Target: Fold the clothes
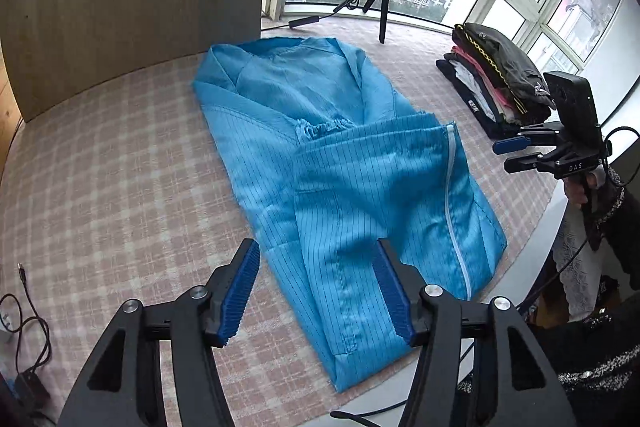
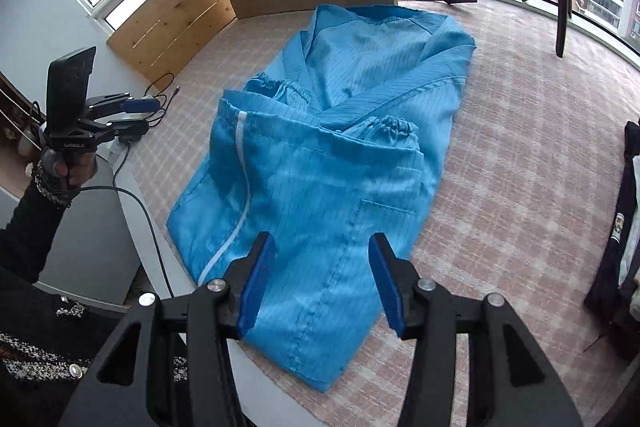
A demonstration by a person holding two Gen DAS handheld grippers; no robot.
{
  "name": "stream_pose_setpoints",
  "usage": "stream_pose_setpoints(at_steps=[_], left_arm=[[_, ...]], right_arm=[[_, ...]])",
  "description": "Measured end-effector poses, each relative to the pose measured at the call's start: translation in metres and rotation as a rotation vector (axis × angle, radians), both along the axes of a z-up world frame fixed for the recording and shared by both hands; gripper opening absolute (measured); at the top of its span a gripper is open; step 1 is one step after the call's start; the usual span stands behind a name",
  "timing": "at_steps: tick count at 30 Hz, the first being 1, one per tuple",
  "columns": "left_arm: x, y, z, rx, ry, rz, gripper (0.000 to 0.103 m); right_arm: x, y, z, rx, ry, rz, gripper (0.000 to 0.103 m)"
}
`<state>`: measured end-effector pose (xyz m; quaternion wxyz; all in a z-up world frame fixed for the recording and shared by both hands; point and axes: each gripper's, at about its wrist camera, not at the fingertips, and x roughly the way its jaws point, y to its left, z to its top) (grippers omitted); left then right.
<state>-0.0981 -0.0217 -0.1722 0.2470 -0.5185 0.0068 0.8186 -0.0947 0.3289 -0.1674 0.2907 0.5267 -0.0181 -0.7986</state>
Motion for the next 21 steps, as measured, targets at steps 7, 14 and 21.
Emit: stream_pose_setpoints(at_steps=[7,14,21], left_arm=[[-0.026,0.03,-0.071,-0.063,-0.15,0.001,0.054],[-0.029,0.041,-0.09,-0.053,-0.205,0.021,0.041],[-0.019,0.04,-0.087,-0.096,-0.178,0.05,0.037]], right_arm=[[-0.031,0.031,-0.06,-0.047,-0.108,-0.135,0.049],[-0.036,0.013,-0.065,-0.07,-0.06,-0.067,0.049],[-0.034,0.002,-0.068,-0.047,-0.041,-0.019,0.049]])
